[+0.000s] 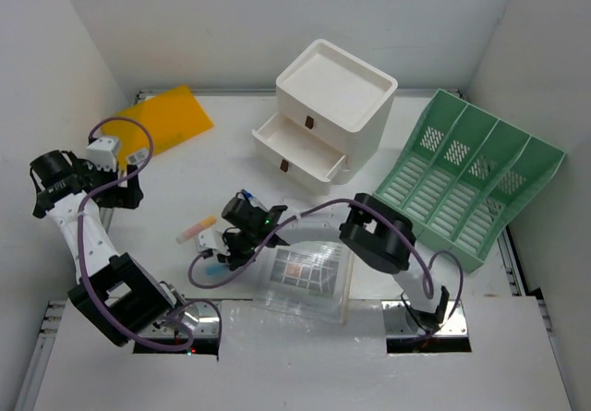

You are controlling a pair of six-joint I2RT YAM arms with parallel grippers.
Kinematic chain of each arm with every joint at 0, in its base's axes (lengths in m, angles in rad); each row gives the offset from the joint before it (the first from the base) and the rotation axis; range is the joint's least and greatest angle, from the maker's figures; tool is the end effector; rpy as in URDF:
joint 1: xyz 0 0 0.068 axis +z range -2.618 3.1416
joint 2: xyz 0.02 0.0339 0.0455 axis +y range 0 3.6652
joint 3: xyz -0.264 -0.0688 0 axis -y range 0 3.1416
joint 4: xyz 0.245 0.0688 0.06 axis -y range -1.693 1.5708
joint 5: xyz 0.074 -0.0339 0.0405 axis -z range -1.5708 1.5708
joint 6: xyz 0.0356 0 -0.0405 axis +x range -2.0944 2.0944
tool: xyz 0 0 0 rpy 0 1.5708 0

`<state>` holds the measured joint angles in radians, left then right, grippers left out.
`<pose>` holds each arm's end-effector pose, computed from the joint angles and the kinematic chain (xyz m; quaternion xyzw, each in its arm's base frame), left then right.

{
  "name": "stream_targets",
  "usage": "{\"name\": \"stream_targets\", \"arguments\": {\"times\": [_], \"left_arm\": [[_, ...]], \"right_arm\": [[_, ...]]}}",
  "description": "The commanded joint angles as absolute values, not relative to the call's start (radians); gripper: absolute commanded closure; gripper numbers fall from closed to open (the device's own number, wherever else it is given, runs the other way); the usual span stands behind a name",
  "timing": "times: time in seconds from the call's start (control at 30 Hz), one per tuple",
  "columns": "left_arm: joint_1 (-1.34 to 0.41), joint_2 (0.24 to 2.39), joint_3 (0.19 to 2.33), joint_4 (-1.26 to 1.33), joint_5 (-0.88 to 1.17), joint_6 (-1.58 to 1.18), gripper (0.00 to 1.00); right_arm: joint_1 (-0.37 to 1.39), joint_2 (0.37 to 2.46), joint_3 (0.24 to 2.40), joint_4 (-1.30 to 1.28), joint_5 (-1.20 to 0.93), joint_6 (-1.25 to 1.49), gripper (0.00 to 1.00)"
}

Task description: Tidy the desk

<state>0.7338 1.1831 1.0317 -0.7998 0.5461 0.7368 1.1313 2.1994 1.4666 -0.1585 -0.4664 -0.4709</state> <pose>0.1847 0.1417 0.2953 0.0836 0.9170 0.0065 0.3900 0.1829 0.4267 0.1254 -0.7123 0.5831 0.3112 0.2361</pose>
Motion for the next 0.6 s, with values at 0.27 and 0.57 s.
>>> {"name": "stream_targets", "arguments": {"times": [0.27,0.57], "left_arm": [[0.732,1.147,0.994,-0.767,0.560,0.790,0.05],[0.730,1.146,0.983,-0.779,0.583,0.801,0.05]], "right_arm": [[1.048,1.640,1.123,0.505,0.408,-0.198,1.00],[0.790,1.868,1.493,-0.097,0.469,-0.143,1.00]]}}
